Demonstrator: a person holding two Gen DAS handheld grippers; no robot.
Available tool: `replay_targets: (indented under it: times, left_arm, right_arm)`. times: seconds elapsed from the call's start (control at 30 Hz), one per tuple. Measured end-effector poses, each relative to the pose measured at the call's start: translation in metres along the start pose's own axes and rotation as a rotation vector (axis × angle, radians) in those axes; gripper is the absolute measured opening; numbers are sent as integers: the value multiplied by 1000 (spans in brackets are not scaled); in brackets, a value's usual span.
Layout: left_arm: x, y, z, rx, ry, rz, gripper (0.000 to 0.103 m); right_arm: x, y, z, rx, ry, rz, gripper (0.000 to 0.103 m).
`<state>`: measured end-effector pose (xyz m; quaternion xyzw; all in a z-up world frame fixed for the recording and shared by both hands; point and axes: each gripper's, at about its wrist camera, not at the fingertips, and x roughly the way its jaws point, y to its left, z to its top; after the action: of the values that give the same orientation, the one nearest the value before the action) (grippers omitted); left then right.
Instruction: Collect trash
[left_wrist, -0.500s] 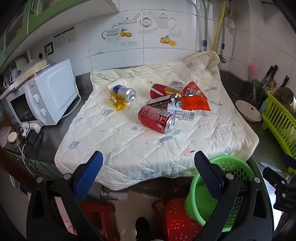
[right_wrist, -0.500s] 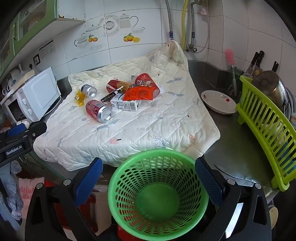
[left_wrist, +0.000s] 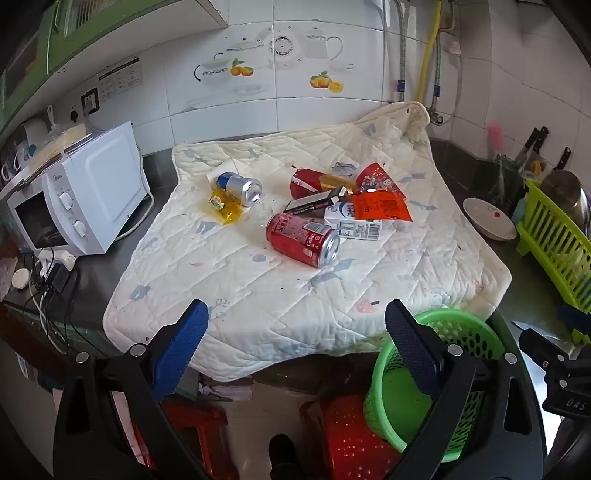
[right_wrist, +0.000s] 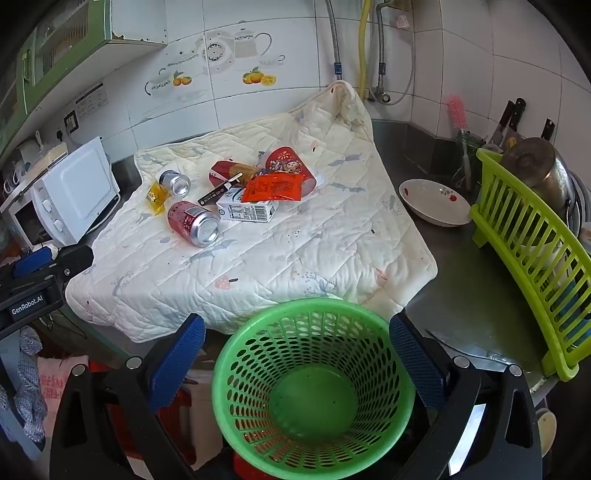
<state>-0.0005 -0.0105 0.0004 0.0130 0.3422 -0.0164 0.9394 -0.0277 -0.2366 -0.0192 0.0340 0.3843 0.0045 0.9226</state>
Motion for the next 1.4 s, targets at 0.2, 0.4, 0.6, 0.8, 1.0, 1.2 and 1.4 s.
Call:
replay_targets:
  times: [0.2,0.4,0.6,0.8,1.0,1.2,1.4]
  left_arm:
    - [1,-2,-1,4,8,-17,95]
    - [2,-2,-3,-1,14,-20,95]
    - [2,0,-5,-6,19,-17,95]
    - [1,1,-5,-12,18,-9,95]
    - [-1,5,-5,-25,11,4,95]
    - [-5,8,-3,-35,-14,35,95]
    - [-8,10,1,-42,-40,65,95]
  right_arm:
    - [1,-1,-1,-3,2,1,97]
    - [1,0,-1,-4,2,3,97]
    - [1,0,-1,-4,2,5,97]
    - [1,1,-2,-4,2,4,97]
    - [1,1,-1,-6,1,8,97]
    - [0,5,0,-11,-12,7,97]
    - [-1,7,3,-11,-24,10,97]
